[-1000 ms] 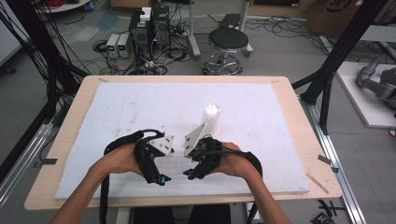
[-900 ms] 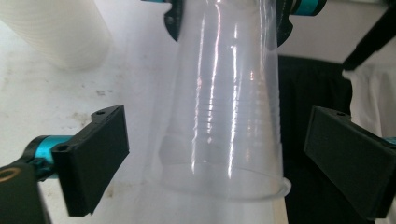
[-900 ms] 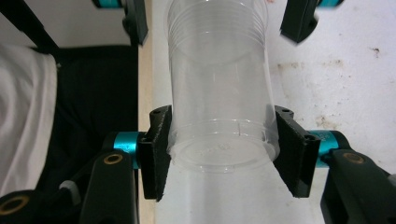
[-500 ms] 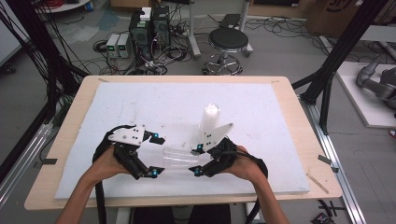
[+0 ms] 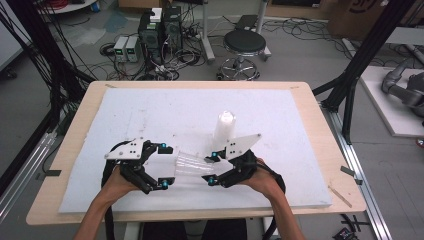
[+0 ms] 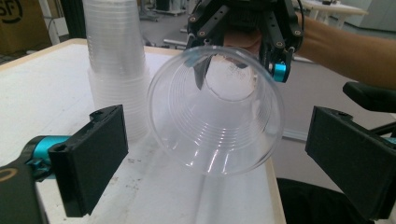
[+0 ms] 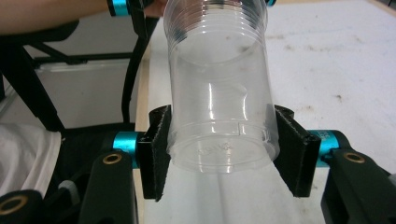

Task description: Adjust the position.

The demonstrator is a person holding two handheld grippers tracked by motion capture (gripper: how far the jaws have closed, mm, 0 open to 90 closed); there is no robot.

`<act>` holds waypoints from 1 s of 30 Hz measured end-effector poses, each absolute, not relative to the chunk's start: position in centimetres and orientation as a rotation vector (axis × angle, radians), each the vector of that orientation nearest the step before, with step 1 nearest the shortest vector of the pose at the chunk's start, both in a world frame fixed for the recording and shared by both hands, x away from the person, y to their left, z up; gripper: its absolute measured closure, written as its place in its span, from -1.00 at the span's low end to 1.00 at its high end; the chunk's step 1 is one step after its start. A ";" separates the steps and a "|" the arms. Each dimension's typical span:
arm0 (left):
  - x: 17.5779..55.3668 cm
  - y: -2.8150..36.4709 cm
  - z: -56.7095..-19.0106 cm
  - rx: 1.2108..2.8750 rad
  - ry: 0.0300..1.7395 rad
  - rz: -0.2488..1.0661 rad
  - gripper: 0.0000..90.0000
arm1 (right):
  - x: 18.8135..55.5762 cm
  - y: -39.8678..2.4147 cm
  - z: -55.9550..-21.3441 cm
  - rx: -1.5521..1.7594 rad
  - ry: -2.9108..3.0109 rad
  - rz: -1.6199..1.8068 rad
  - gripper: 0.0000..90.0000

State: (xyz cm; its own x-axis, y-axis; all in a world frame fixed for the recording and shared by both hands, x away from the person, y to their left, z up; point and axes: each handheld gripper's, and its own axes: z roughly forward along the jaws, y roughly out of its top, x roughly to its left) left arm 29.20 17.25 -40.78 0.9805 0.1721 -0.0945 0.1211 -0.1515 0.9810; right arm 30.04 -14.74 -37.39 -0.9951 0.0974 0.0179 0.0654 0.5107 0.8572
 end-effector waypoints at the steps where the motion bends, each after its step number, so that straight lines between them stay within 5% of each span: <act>1: 29.2 17.2 -40.9 1.722 0.218 0.043 -0.87 | 30.0 -14.8 -37.4 0.152 2.692 1.551 -0.03; 30: 29.4 14.2 -41.4 1.606 0.183 -0.035 -0.87 | 29.9 -15.5 -37.7 0.093 2.566 1.781 -0.03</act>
State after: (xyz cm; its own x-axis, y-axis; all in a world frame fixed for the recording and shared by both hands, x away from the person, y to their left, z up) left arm 29.41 14.17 -41.36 0.9861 0.0962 -0.1353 0.1390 -0.0324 0.9898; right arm 29.90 -15.48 -37.66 -0.9981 0.0582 0.0202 0.0393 0.3484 0.9365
